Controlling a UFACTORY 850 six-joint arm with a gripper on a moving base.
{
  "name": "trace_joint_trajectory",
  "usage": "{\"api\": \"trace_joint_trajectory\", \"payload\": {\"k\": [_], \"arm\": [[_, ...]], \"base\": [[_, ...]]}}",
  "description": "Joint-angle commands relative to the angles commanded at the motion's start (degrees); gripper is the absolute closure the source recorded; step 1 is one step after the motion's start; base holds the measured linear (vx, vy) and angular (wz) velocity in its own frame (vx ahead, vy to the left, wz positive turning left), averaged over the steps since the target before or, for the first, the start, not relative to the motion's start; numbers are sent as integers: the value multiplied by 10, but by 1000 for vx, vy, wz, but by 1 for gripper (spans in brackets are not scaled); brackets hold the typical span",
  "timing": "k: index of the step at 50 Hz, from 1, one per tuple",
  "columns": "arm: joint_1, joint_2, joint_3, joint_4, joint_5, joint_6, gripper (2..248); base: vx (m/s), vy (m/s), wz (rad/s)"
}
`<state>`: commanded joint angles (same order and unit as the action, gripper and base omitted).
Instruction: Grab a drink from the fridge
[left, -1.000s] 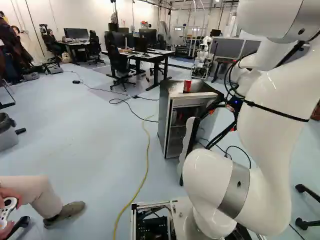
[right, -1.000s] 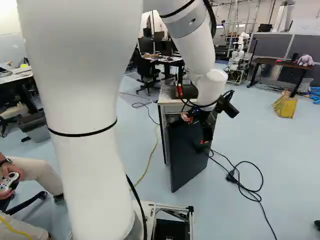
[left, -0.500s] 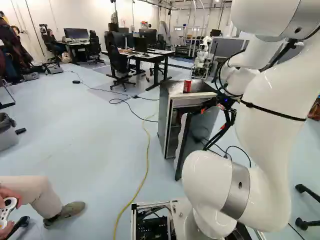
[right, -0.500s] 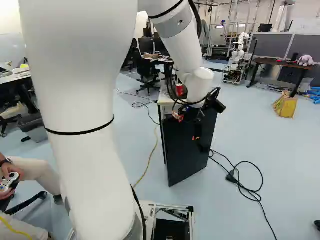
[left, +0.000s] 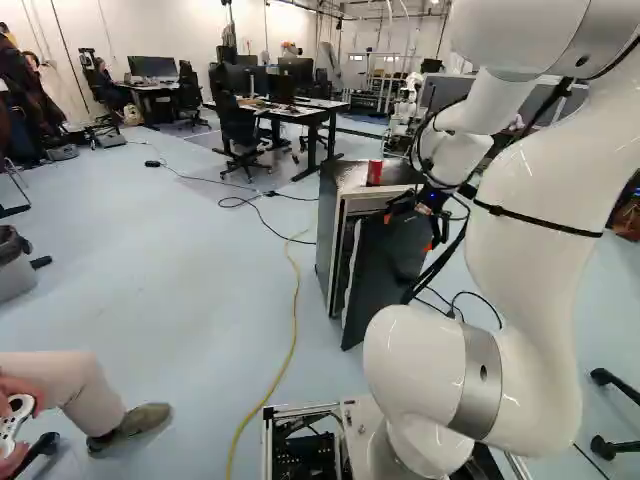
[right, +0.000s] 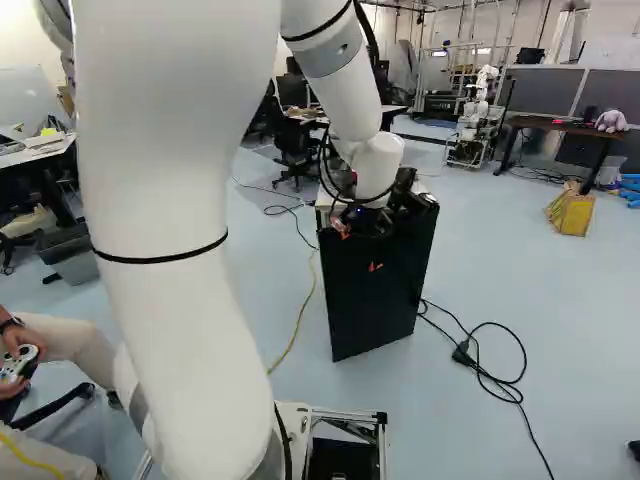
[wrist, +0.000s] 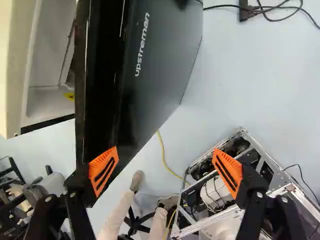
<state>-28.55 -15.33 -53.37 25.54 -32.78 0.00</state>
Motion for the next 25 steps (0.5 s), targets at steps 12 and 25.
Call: {"api": "trace_joint_trajectory", "payload": {"k": [12,25], "arm": [[31,-14,-18,0,0,0,3],[63,-31,-40,0,0,0,3]], "base": [[0,0,0],[0,0,0]]}}
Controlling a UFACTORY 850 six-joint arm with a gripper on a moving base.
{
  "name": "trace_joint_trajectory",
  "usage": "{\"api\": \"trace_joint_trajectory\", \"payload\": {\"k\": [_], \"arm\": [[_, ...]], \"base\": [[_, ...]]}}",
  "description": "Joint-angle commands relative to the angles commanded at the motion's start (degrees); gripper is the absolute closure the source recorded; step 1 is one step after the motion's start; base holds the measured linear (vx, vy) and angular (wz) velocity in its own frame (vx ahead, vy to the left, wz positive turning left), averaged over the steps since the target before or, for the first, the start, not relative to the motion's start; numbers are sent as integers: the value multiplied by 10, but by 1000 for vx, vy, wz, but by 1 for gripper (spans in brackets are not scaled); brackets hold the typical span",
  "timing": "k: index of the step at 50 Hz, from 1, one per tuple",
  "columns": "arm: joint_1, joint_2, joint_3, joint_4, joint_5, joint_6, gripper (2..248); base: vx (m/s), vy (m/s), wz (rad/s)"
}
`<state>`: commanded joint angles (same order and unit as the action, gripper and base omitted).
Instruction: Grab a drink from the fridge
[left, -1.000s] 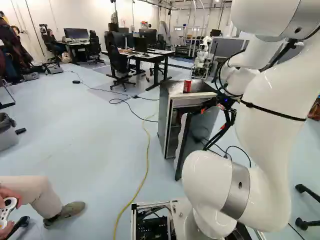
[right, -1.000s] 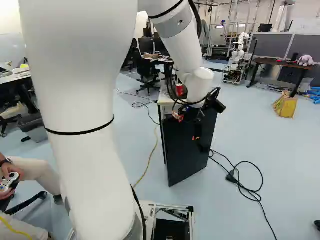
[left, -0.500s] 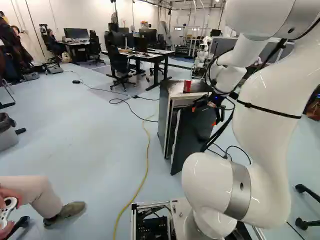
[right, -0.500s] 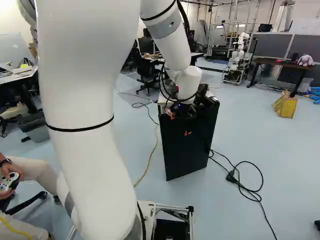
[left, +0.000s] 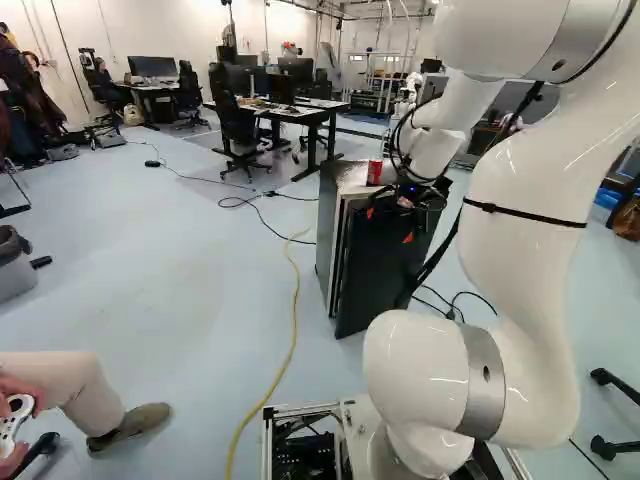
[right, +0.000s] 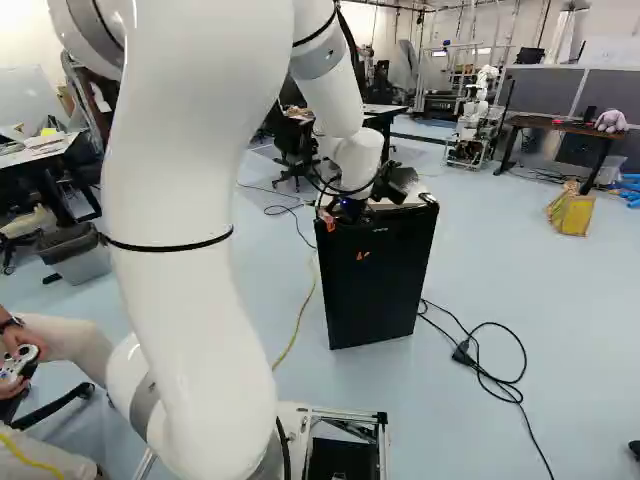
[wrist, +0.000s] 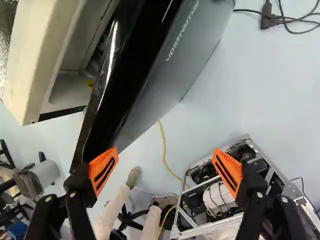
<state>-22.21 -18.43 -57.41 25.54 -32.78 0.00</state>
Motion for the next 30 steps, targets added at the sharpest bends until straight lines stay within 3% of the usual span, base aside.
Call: {"api": "trace_joint_trajectory", "payload": {"k": [11,30], "arm": [[17,-7,-10,0,0,0,3],[21,-8,-11,0,2,0,3]], "base": [[0,0,0],[0,0,0]]}}
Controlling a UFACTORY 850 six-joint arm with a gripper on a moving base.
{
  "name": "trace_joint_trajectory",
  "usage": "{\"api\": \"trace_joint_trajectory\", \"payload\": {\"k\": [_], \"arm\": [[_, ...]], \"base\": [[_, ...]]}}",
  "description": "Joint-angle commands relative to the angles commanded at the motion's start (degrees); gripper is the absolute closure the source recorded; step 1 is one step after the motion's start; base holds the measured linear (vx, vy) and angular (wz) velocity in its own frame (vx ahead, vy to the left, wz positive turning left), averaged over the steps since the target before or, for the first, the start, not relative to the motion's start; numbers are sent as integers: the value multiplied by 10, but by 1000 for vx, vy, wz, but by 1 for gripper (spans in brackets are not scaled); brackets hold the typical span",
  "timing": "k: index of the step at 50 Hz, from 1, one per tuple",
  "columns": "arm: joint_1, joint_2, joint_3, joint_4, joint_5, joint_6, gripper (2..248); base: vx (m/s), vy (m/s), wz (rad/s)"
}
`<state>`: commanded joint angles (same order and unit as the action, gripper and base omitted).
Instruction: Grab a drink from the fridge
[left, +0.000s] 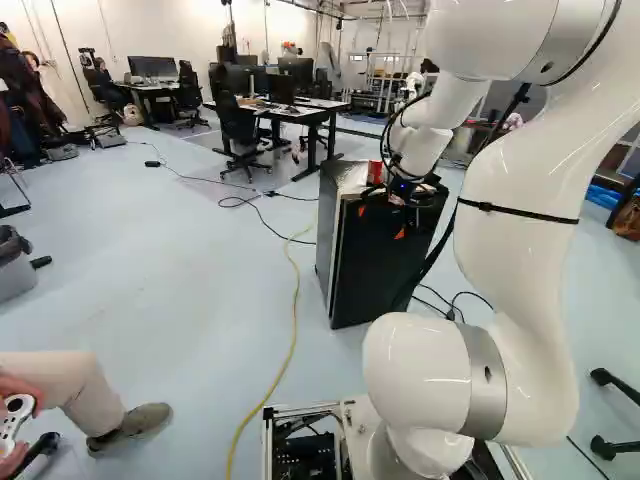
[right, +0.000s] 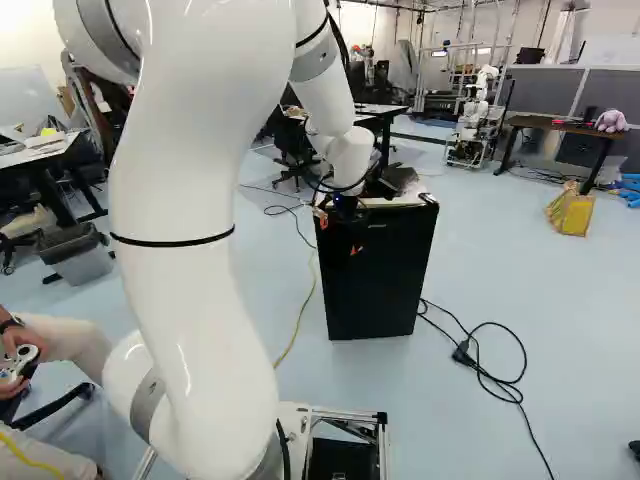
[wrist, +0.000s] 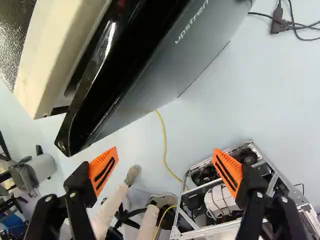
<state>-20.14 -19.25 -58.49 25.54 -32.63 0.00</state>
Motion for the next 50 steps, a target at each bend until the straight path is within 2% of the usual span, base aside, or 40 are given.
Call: {"api": "trace_joint_trajectory", "payload": {"k": [26,37,50], "arm": [[0,-23,-6,-14,16,0,3],[-2,-8,17,-26,36,0,3],[-4,20,55,-53,82,0,3]], "base": [[0,0,0],[0,0,0],[0,0,0]]}}
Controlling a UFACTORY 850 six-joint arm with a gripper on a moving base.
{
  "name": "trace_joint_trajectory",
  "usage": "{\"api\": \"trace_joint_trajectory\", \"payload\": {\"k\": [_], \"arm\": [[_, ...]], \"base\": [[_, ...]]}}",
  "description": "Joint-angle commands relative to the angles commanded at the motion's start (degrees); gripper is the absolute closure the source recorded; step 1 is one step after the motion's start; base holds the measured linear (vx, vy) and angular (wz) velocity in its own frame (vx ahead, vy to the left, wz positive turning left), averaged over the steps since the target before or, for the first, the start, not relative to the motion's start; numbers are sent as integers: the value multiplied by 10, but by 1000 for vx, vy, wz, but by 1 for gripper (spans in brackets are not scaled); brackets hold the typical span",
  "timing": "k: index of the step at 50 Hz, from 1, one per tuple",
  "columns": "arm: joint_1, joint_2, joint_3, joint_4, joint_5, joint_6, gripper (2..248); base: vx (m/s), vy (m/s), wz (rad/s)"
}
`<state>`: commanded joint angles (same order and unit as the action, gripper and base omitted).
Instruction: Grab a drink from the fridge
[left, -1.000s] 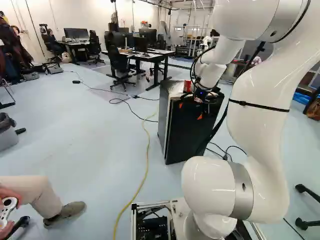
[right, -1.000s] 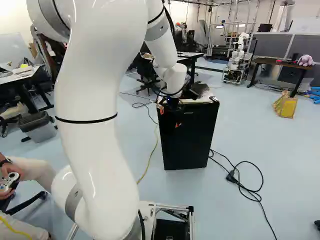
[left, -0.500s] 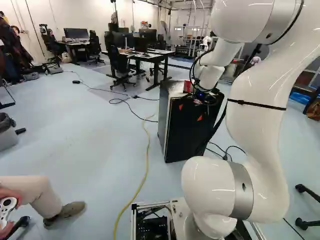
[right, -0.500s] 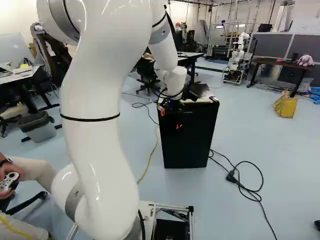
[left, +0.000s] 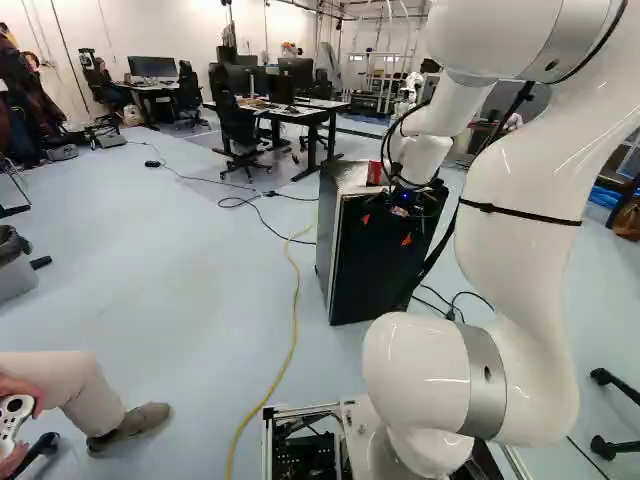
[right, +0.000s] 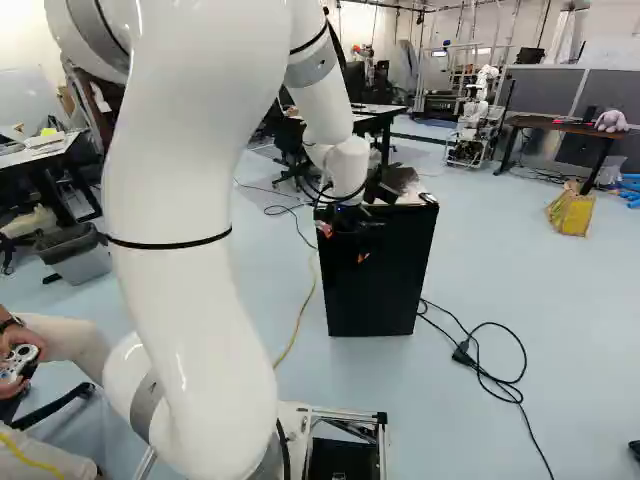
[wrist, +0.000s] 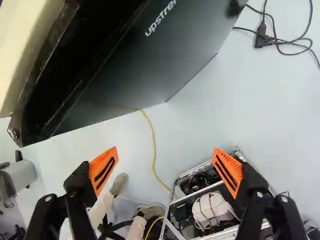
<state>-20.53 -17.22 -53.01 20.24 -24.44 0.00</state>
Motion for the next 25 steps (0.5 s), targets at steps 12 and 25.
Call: {"api": "trace_joint_trajectory", "payload": {"k": [12,25], "arm": [[7,21,27,-43,49,0,3],[19,42,53,-106,104,0,3]], "base": [[0,0,0],[0,0,0]]}}
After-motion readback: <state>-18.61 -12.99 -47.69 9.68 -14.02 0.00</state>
